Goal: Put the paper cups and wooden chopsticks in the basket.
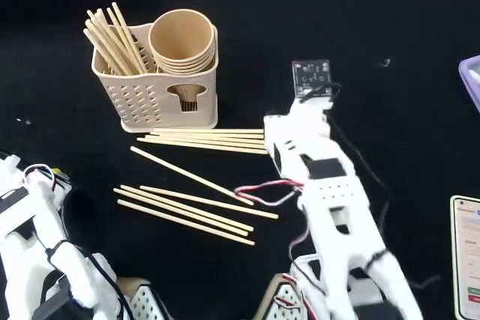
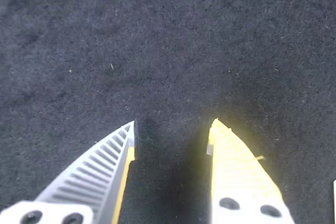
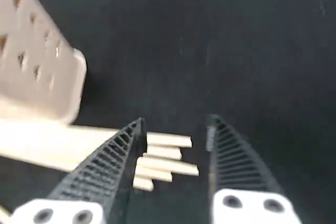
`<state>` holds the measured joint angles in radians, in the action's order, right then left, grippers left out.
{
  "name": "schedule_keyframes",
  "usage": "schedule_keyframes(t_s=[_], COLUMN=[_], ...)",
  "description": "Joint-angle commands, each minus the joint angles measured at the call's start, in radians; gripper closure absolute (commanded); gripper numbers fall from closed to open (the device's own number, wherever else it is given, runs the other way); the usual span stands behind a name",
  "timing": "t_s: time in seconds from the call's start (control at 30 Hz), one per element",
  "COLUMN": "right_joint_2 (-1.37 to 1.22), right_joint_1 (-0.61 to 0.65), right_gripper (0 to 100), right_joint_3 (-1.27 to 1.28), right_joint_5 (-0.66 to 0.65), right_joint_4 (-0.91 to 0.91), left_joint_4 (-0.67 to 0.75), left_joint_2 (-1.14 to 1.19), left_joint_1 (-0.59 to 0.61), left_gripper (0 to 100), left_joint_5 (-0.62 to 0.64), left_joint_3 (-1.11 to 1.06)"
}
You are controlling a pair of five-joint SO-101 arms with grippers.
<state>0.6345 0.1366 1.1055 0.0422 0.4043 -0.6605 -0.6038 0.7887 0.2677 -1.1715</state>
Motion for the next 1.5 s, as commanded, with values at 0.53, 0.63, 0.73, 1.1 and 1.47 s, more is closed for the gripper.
schedule_keyframes(t_s=[0.53,0.63,0.73,1.1,1.47], right_joint_2=[-0.694,-0.69,-0.687,-0.671,-0.288], right_joint_1=[0.057,0.101,0.14,0.169,0.316], right_gripper=[82.5,82.5,82.5,82.5,82.5], right_joint_3=[-0.43,-0.43,-0.429,-0.418,-0.09], right_joint_5=[0.046,0.002,-0.006,-0.112,-0.224], right_joint_4=[0.118,0.167,0.224,0.44,0.437], left_joint_4=[0.009,0.009,0.009,0.009,0.009], left_joint_2=[-0.025,-0.025,-0.025,-0.025,-0.025], left_joint_1=[-0.008,-0.005,-0.004,-0.004,-0.007], left_gripper=[78,78,78,78,78], left_joint_5=[0.0,0.0,0.0,0.0,0.0], left_joint_3=[0.045,0.045,0.045,0.047,0.05])
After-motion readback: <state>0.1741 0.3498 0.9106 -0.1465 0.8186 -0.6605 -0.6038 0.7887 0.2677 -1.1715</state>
